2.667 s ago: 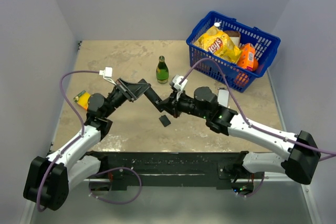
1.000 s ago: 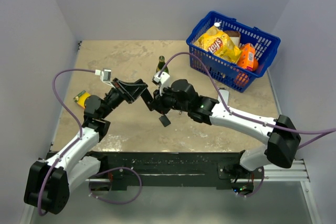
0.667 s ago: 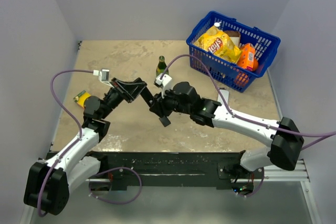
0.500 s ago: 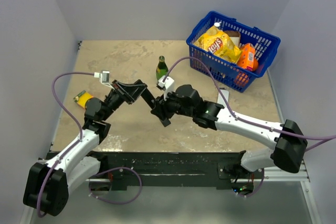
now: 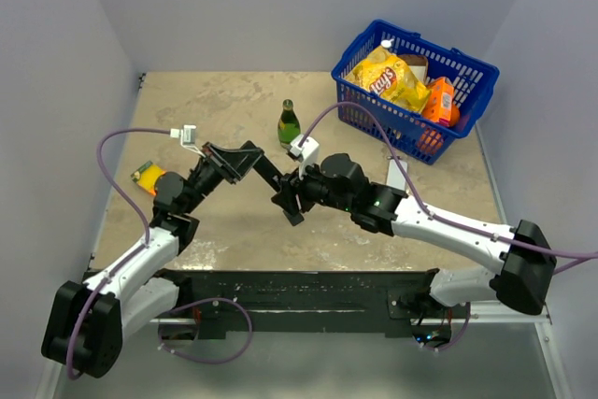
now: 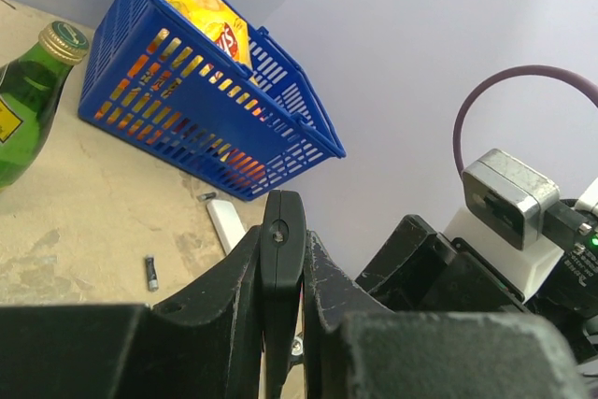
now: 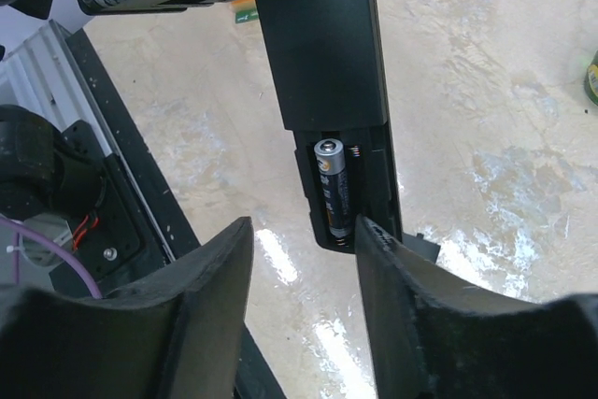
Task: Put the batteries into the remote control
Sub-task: Load the battery into the remote control.
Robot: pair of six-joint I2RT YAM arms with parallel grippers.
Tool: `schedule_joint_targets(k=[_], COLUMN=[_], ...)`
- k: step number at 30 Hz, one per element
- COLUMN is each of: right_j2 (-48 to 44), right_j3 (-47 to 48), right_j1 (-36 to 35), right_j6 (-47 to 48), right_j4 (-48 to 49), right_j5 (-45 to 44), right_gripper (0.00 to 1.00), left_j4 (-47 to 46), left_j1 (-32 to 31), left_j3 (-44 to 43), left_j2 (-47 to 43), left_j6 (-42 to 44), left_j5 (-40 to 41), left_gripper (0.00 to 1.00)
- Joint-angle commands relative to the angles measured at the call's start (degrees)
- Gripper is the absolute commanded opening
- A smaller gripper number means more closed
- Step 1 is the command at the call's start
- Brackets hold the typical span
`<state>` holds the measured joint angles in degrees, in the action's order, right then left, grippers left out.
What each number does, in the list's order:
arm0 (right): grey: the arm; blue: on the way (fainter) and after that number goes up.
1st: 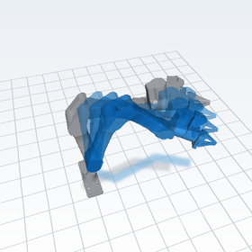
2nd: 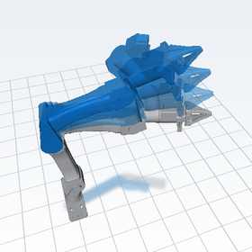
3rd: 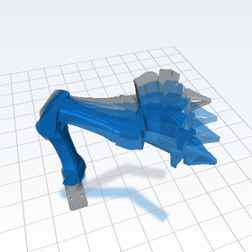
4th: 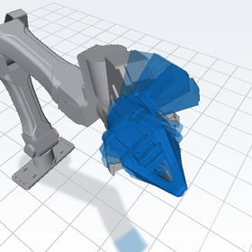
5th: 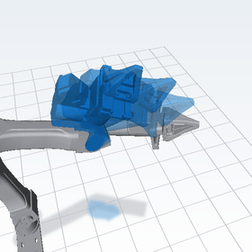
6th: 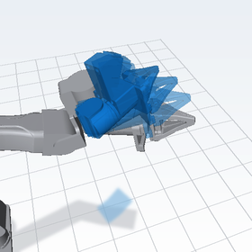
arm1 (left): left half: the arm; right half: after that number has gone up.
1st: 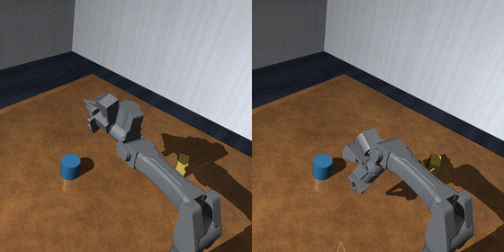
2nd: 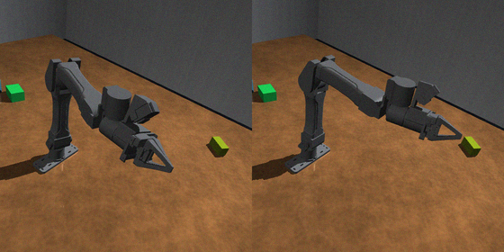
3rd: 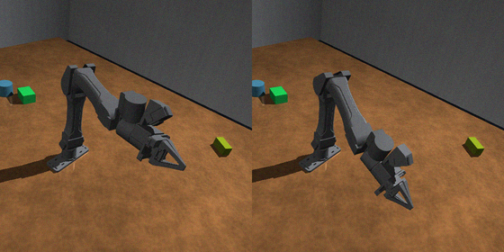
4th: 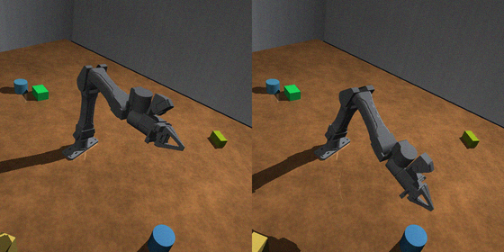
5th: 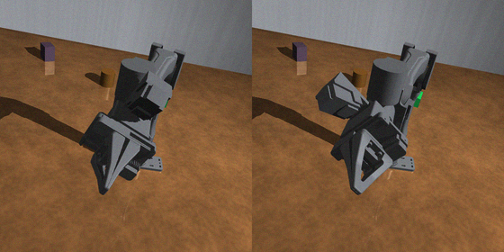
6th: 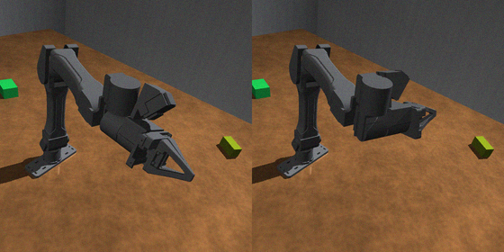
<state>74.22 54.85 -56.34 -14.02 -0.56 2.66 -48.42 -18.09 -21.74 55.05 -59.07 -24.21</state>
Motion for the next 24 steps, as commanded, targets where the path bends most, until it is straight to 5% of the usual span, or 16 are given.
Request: schedule_joint_targets(k=[1, 6, 24], right_j2=[-0.8, -1.5, -4.1], right_j3=[0.2, 1.7, 3.1], right_j1=[0.7, 0.6, 1.0], right_j6=[0.3, 0.3, 3.2], right_j4=[-3.2, -5.1, -3.8], right_j5=[-5.8, -7.8, -7.8], right_gripper=[0.56, 0.64, 0.67], left_j4=[-6.2, -5.7, -5.9], left_j1=[-0.4, -0.4, -0.3], left_j3=[-0.6, -0.2, -1.2], left_j2=[-0.2, 1.2, 3.2], left_j6=[-6.1, -7.2, -7.8], left_j5=[-1.7, -1.7, -4.4], left_gripper=[0.0, 0.0, 0.0])
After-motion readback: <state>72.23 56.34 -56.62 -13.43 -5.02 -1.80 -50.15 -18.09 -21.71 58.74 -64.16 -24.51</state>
